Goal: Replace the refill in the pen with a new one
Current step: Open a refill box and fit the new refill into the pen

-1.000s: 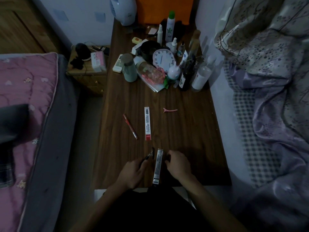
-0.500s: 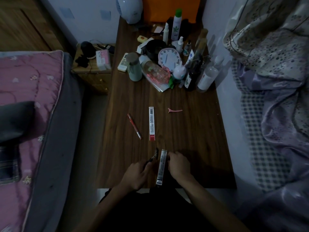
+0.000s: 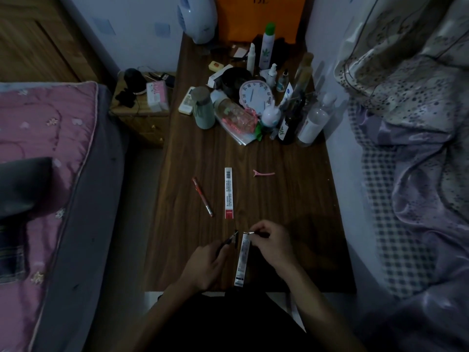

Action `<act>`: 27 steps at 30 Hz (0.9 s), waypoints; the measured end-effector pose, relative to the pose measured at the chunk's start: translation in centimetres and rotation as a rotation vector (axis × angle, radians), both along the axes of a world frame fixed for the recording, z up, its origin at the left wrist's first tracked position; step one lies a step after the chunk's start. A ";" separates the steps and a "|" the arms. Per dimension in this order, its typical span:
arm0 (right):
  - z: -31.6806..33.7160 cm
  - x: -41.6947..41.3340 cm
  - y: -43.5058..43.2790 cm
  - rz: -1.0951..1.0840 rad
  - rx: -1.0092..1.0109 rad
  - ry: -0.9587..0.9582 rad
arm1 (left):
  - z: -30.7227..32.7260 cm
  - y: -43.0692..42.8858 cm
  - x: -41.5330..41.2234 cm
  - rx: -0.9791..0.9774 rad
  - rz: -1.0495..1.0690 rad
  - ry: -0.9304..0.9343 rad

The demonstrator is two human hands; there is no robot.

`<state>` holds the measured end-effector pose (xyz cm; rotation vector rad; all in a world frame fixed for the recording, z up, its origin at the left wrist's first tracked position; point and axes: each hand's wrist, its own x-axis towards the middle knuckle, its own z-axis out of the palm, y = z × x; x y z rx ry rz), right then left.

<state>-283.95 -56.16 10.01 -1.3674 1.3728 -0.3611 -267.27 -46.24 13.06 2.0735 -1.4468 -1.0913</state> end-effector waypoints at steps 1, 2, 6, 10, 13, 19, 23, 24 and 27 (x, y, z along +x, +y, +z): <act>0.9 0.0 -0.1 -0.010 0.013 -0.051 | 0.2 -0.1 -0.1 -0.007 -0.003 -0.009; 1.7 -0.1 -0.2 -0.006 0.017 -0.087 | 0.4 -0.1 -0.1 -0.017 -0.005 -0.015; 4.0 -0.2 -0.5 0.064 0.013 -0.144 | 1.5 -0.3 -0.2 -0.063 -0.002 -0.024; 4.9 -0.1 -0.5 0.127 -0.012 -0.152 | 2.2 -0.2 -0.1 -0.093 -0.015 -0.048; 5.3 0.2 -0.5 0.133 -0.039 -0.170 | 2.5 0.0 0.0 -0.103 -0.025 -0.069; 5.1 0.4 -0.5 0.126 -0.040 -0.184 | 2.8 0.3 0.3 -0.076 -0.036 -0.073; 5.2 0.6 -0.4 0.122 -0.050 -0.207 | 3.1 0.3 0.3 -0.083 -0.057 -0.085; 5.2 0.6 -0.4 0.127 -0.055 -0.206 | 3.1 0.3 0.3 -0.080 -0.061 -0.086; 5.3 0.7 -0.4 0.159 -0.060 -0.202 | 3.3 0.2 0.4 -0.073 -0.066 -0.098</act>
